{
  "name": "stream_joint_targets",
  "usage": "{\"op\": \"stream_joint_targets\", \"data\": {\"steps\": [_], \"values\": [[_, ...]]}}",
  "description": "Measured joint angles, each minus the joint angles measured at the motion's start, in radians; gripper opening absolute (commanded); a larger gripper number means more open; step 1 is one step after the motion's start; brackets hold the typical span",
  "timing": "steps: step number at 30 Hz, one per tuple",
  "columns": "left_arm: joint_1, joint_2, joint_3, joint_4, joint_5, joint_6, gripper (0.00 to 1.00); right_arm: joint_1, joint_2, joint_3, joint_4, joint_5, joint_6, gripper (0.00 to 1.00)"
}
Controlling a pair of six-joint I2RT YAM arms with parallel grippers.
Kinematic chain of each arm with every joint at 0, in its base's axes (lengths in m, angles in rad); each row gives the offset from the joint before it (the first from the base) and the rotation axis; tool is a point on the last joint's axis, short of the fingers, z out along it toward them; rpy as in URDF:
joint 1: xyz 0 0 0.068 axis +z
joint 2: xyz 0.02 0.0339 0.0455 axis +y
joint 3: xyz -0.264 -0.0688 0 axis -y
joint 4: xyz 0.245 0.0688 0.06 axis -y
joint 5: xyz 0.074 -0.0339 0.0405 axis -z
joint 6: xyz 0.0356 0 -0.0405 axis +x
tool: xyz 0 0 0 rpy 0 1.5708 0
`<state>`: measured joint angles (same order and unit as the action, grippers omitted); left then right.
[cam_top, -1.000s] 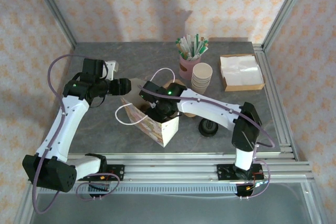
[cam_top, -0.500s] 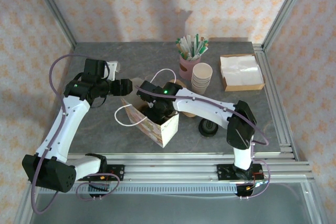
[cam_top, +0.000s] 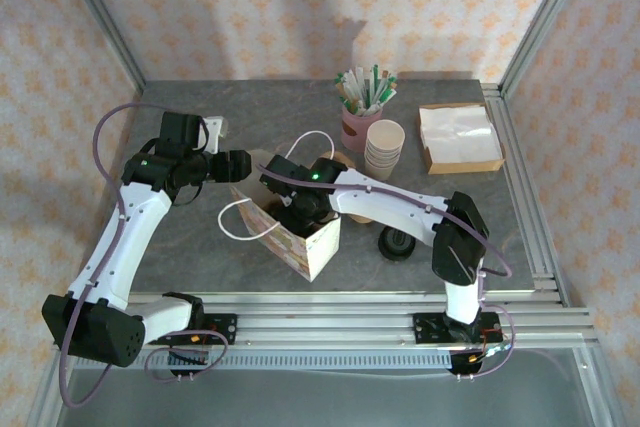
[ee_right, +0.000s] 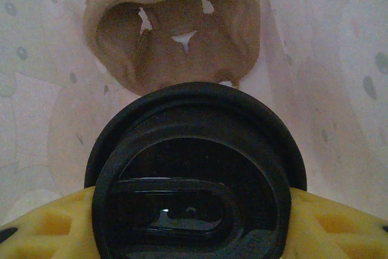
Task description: Pack the takeout coffee
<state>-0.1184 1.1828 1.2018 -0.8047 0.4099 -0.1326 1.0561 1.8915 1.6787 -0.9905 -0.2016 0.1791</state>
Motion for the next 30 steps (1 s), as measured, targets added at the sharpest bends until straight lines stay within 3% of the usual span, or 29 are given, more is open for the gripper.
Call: {"op": "stream_joint_targets", "data": {"steps": [30], "values": [[-0.02, -0.005, 0.002, 0.0, -0.007, -0.009, 0.72, 0.031, 0.013, 0.034, -0.008, 0.06, 0.024, 0.53]]}}
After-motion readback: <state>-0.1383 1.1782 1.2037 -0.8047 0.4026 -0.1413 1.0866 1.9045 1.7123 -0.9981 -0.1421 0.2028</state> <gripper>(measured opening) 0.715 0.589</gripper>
